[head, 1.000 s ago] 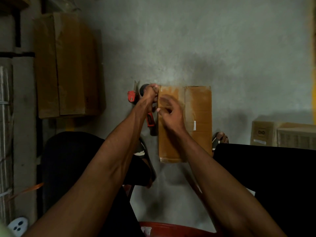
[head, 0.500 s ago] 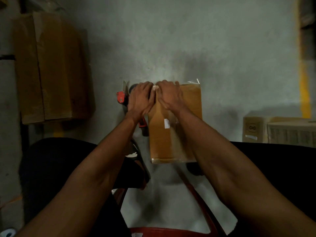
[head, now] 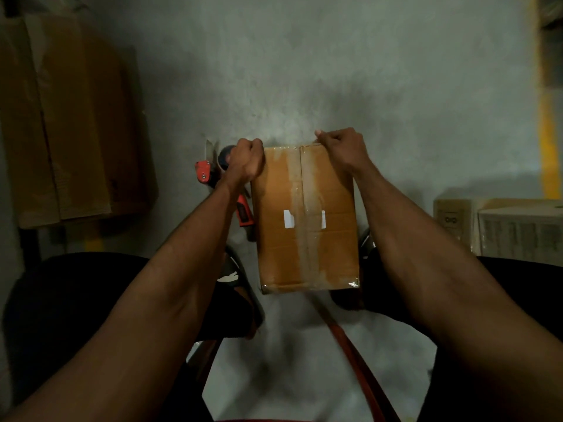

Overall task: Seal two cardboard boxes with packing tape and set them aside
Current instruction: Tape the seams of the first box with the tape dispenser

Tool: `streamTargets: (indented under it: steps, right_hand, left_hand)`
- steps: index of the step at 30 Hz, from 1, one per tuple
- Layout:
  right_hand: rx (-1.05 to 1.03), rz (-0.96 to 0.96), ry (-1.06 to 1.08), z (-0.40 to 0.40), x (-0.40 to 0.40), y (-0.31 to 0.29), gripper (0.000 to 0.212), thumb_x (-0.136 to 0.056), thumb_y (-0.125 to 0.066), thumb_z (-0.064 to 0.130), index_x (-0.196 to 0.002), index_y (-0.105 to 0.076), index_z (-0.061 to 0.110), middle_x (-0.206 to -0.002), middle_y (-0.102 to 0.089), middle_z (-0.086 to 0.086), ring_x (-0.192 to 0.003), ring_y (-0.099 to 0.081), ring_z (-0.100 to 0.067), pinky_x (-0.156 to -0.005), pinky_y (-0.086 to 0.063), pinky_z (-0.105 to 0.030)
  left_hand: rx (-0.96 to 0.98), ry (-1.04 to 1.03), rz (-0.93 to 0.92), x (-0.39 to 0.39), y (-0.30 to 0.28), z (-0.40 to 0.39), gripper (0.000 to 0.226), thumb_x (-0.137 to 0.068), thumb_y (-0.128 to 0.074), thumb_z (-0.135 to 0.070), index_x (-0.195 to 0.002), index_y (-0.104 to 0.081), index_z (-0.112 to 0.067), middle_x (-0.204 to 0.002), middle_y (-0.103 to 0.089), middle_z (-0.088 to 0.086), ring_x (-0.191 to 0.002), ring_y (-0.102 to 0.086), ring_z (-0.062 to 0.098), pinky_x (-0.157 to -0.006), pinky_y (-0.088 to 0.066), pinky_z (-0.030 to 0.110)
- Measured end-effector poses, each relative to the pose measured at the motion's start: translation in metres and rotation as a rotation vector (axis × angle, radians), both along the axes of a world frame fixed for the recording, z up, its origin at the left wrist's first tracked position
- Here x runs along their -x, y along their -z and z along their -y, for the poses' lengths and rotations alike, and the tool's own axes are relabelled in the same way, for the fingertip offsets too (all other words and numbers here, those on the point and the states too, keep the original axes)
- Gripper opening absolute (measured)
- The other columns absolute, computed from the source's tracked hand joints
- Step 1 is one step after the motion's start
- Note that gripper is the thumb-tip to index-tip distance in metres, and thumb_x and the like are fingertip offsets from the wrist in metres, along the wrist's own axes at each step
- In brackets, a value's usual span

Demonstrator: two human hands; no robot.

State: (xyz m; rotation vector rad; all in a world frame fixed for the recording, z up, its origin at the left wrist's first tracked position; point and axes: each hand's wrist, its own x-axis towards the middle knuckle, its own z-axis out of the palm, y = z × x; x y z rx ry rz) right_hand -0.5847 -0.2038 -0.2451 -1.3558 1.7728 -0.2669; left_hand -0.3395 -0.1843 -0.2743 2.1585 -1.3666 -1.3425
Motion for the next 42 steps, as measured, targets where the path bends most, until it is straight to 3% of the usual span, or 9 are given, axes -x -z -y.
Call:
streamTargets:
  steps: [5,9,11,15,19,24,28,32,42]
  right_hand:
    - [-0.05,0.271,0.216,-0.004,0.007,0.006,0.029,-0.096,-0.064,0.047,-0.095,-0.081,0.023,-0.1,-0.078,0.008,-0.096,-0.07,0.001,-0.092,-0.053,-0.025]
    - [-0.218,0.341,0.256,-0.002,0.013,0.008,0.048,-0.097,-0.05,0.062,-0.092,-0.081,0.027,-0.101,-0.078,0.001,-0.098,-0.072,-0.017,-0.098,-0.053,-0.04]
    - [-0.272,0.289,0.25,0.001,0.011,0.009,0.062,-0.1,-0.032,0.068,-0.103,-0.08,0.029,-0.112,-0.074,-0.004,-0.106,-0.067,-0.024,-0.102,-0.049,-0.045]
    - [-0.248,-0.17,0.332,0.004,-0.002,0.016,0.074,-0.1,-0.02,0.07,-0.142,-0.057,0.022,-0.145,-0.054,-0.013,-0.132,-0.05,-0.035,-0.111,-0.036,-0.053]
    - [0.31,-0.722,-0.03,0.002,-0.029,0.005,0.043,-0.103,-0.033,0.036,-0.119,-0.067,0.015,-0.124,-0.064,-0.013,-0.117,-0.057,-0.038,-0.097,-0.044,-0.055]
    - [0.356,-0.168,-0.388,-0.019,-0.087,-0.008,0.031,-0.105,-0.043,0.027,-0.102,-0.068,0.009,-0.098,-0.07,-0.012,-0.09,-0.066,-0.034,-0.08,-0.049,-0.044]
    - [0.285,-0.421,-0.518,-0.02,-0.05,-0.01,0.057,-0.105,-0.018,0.057,-0.11,-0.066,0.027,-0.094,-0.071,0.0,-0.089,-0.065,-0.023,-0.093,-0.045,-0.047]
    - [0.156,-0.25,-0.339,-0.006,-0.006,-0.007,0.074,-0.098,-0.024,0.075,-0.087,-0.076,0.023,-0.067,-0.067,0.008,-0.063,-0.062,-0.005,-0.083,-0.056,-0.038]
    - [0.155,0.059,0.01,0.003,-0.005,-0.002,0.034,-0.087,-0.068,0.059,-0.101,-0.081,0.03,-0.098,-0.077,0.015,-0.085,-0.069,0.011,-0.078,-0.054,-0.011]
  left_hand:
    - [-0.005,-0.077,-0.13,0.001,0.007,-0.002,0.056,-0.091,-0.033,-0.057,-0.07,-0.054,-0.01,-0.065,-0.054,0.006,-0.074,-0.057,0.038,-0.074,-0.044,0.041]
    - [-0.159,-0.15,-0.247,-0.005,0.013,-0.003,0.072,-0.091,-0.029,-0.066,-0.114,-0.071,-0.012,-0.114,-0.07,0.014,-0.114,-0.063,0.031,-0.106,-0.046,0.052]
    - [-0.169,-0.146,-0.266,-0.001,0.002,-0.003,0.066,-0.098,-0.028,-0.058,-0.115,-0.072,-0.012,-0.114,-0.071,0.013,-0.112,-0.064,0.028,-0.107,-0.045,0.053]
    - [-0.199,-0.122,-0.111,0.007,-0.004,0.004,0.072,-0.106,-0.019,-0.054,-0.13,-0.063,-0.001,-0.131,-0.064,0.02,-0.123,-0.058,0.033,-0.112,-0.041,0.05]
    - [0.025,0.087,0.341,0.009,-0.012,0.008,0.068,-0.105,-0.015,-0.05,-0.101,-0.064,-0.003,-0.11,-0.068,0.022,-0.105,-0.063,0.039,-0.093,-0.049,0.048]
    - [0.391,0.299,0.365,0.031,-0.029,-0.008,0.042,-0.106,-0.031,-0.038,-0.084,-0.054,-0.012,-0.089,-0.065,0.017,-0.083,-0.059,0.032,-0.068,-0.04,0.037]
    - [0.359,0.387,0.35,0.014,-0.015,-0.01,0.057,-0.108,-0.021,-0.052,-0.074,-0.053,-0.02,-0.071,-0.062,0.007,-0.063,-0.056,0.021,-0.064,-0.048,0.037]
    - [0.313,0.304,0.235,0.015,-0.015,-0.002,0.06,-0.106,-0.027,-0.055,-0.065,-0.059,-0.024,-0.059,-0.059,-0.002,-0.057,-0.057,0.014,-0.069,-0.049,0.035]
    - [0.308,0.056,0.054,0.02,-0.008,0.0,0.047,-0.099,-0.048,-0.045,-0.08,-0.081,-0.017,-0.069,-0.074,-0.004,-0.064,-0.069,0.012,-0.068,-0.058,0.034]
